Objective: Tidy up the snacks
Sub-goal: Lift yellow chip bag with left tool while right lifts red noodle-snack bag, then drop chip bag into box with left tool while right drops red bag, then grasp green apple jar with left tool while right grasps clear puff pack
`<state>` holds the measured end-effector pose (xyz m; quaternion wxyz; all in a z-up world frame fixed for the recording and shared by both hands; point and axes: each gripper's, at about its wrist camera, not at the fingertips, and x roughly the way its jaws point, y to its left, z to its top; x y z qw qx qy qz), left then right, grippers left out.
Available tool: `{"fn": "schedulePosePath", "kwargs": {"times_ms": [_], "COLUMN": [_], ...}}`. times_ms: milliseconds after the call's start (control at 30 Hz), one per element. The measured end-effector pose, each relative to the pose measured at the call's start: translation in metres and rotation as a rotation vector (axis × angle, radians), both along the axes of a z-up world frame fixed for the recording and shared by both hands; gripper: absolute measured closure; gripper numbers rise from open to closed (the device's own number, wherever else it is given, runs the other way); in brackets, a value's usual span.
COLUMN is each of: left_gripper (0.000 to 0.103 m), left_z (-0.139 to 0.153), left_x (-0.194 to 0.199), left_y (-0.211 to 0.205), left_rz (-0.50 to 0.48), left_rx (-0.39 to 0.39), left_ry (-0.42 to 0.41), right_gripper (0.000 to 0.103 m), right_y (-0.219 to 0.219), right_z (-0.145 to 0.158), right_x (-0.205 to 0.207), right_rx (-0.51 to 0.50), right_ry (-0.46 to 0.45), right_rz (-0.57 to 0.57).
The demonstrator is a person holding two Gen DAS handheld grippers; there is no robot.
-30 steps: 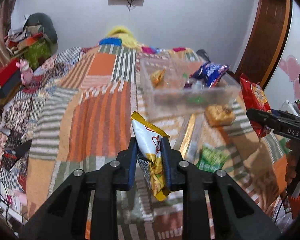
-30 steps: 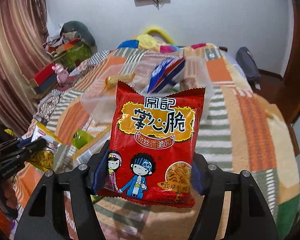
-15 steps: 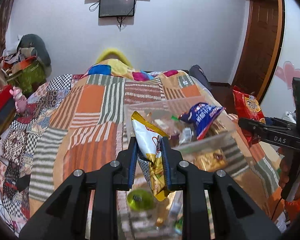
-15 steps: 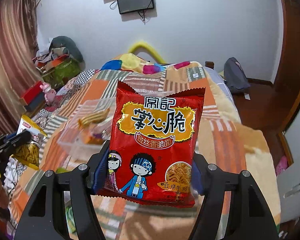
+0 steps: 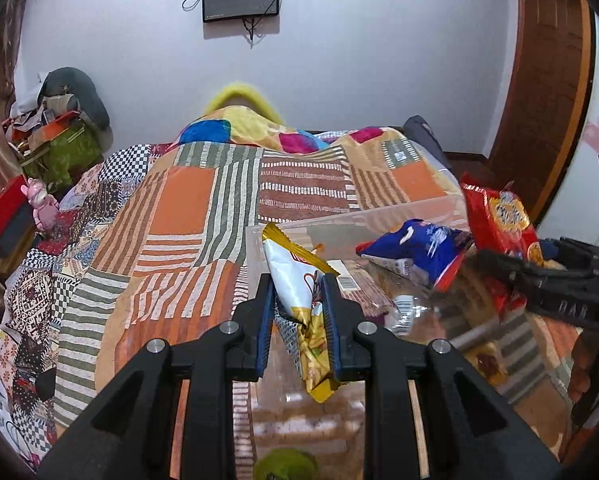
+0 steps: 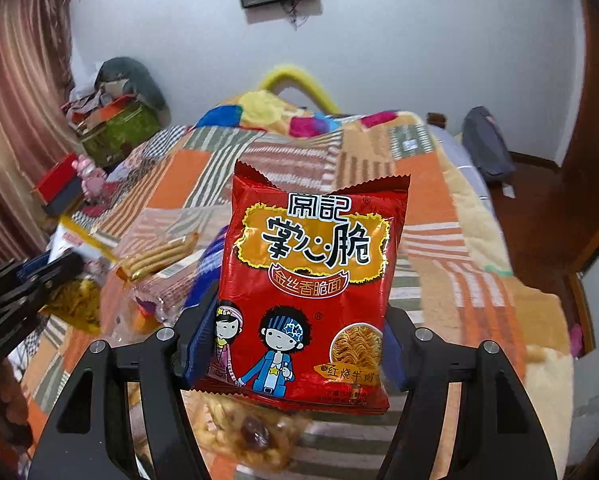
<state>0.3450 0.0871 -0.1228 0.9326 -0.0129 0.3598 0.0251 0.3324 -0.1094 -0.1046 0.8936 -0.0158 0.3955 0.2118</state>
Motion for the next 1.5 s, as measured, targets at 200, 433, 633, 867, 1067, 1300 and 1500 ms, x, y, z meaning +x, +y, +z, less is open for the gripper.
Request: {"fn": "schedulePosePath", "kwargs": {"times_ms": [200,433,633,867,1067,1300,1500], "left_gripper": [0.08,0.073,0.061,0.048,0.044,0.044,0.044], "left_z": [-0.015,-0.02,-0.013,0.007,0.005,-0.026,-0.058], "left_x": [0.011,0.009,-0.004,-0.036,-0.063,-0.087,-0.091], "left_y": [-0.006,-0.008,0.001,0.005,0.006,0.014,0.026], "left_rz": [0.004,-0.008,-0.001,-0.017,-0.044,-0.058,-0.045], "left_rx": [0.042,0.016,-0.054,-0.051,-0.016,-0.013,-0.059], "left_ry": [0.015,0.039,0.039,0.003,0.023,0.101,0.173], "right_gripper": [0.039,0.037,0.028,0.024,0.019,0.017,0.017], "right_y": [0.008,0.005,0.0,-0.013,-0.018,-0.011,0.003], "right_z": [-0.01,-0.008,0.001,0.018,0.019,-0.012,-0.039], "right_x": [0.002,0.003,-0.008,-0.03,-0.052,-0.061,-0.057], "right_rx": [-0.027,-0.038,-0.072,-0.047,-0.029,-0.047,-0.07], "right_ry": [0.013,0.028,-0.009,-0.051,-0.049,0.03,0.11], "right_rz": [0.039,0.033,0.02,0.017,0.042,0.069,0.075]}}
